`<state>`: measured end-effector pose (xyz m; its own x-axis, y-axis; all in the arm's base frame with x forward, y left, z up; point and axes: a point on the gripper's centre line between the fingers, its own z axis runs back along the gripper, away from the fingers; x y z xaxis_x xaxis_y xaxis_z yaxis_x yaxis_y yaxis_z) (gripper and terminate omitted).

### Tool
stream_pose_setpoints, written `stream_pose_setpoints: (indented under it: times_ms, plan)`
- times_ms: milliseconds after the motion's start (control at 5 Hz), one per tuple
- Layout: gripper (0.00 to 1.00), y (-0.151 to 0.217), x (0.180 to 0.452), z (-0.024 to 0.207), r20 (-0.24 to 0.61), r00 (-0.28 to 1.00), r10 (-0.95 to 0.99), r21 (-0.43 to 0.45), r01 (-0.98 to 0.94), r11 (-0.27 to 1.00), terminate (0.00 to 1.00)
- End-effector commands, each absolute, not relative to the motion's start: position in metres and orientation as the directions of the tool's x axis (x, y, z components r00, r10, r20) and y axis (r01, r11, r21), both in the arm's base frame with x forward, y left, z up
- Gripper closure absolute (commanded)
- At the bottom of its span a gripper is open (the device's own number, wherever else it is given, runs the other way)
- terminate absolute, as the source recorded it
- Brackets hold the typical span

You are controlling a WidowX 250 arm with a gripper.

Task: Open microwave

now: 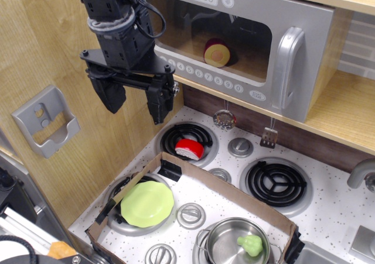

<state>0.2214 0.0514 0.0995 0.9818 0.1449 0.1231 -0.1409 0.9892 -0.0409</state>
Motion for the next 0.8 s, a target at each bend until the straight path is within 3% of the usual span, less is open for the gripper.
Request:
stream_pose_setpoints:
  times_ms: [0, 200, 600]
  plan:
    - [0.00, 0.051, 0.221, 0.099, 0.123, 0.982, 0.145, -0.041, -0.141, 0.989, 0.00]
    - [0.00, 0.041, 0.239, 0.093, 0.188, 0.977, 0.106, -0.070, -0.094, 0.993, 0.00]
    - [0.00, 0.007, 0.270, 0.103, 0.307, 0.951, 0.038, -0.061, -0.020, 0.998, 0.00]
